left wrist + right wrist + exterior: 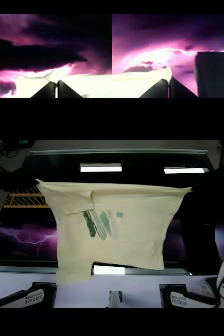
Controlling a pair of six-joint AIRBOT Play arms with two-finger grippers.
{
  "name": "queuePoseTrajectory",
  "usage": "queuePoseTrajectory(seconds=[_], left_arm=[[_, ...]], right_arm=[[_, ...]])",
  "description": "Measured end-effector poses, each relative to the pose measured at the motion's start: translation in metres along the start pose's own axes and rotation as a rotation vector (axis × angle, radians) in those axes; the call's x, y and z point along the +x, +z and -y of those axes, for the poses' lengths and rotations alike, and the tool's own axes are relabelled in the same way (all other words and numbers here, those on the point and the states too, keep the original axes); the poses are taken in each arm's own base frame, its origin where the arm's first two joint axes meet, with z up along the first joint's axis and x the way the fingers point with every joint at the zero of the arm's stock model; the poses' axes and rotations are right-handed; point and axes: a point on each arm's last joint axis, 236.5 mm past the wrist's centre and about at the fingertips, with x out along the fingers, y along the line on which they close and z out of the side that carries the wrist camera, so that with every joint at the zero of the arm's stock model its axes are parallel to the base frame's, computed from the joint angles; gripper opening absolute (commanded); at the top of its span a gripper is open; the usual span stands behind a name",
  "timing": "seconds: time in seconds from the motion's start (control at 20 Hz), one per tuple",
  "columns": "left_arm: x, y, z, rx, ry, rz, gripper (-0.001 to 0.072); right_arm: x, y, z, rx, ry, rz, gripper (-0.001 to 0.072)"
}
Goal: Fold the shirts.
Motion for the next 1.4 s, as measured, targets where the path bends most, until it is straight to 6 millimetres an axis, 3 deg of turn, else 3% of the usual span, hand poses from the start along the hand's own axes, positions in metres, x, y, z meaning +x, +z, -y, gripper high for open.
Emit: queuePoseTrajectory(seconds=[0.15,0.3,0.45,0.55,0.7,0.95,1.15,1.4], left_arm=[[0.074,-0.01,-0.026,-0.124,-0.054,-0.068,0.0032],[0.122,0.0,-0.046,-0.225,-0.077,-0.015,0.0032],[0.147,0.025,-0.063,-0.224,-0.053,0.112,0.0032],[0.154,0.043,-0.069,-0.192,-0.026,0.204,0.0032],[0.168,0.057,-0.079,-0.166,0.013,0.285,0.0032],[0.197,0.028,-0.087,-0.154,0.013,0.182,0.0032],[0.187,0.008,-0.089,-0.137,-0.022,0.083,0.0032],[0.185,-0.05,-0.086,-0.149,-0.102,-0.159,0.0032]], right_arm=[[0.091,0.006,-0.004,0.044,0.016,-0.082,0.0025],[0.145,0.026,-0.008,0.125,0.034,-0.024,0.0025],[0.164,0.073,-0.011,0.225,0.067,0.163,0.0024],[0.163,0.103,-0.013,0.291,0.101,0.292,0.0024],[0.171,0.117,-0.015,0.342,0.129,0.35,0.0025],[0.204,0.086,-0.021,0.375,0.136,0.21,0.0025],[0.201,0.057,-0.023,0.308,0.121,0.087,0.0025],[0.211,-0.009,-0.026,0.231,0.095,-0.184,0.0025]])
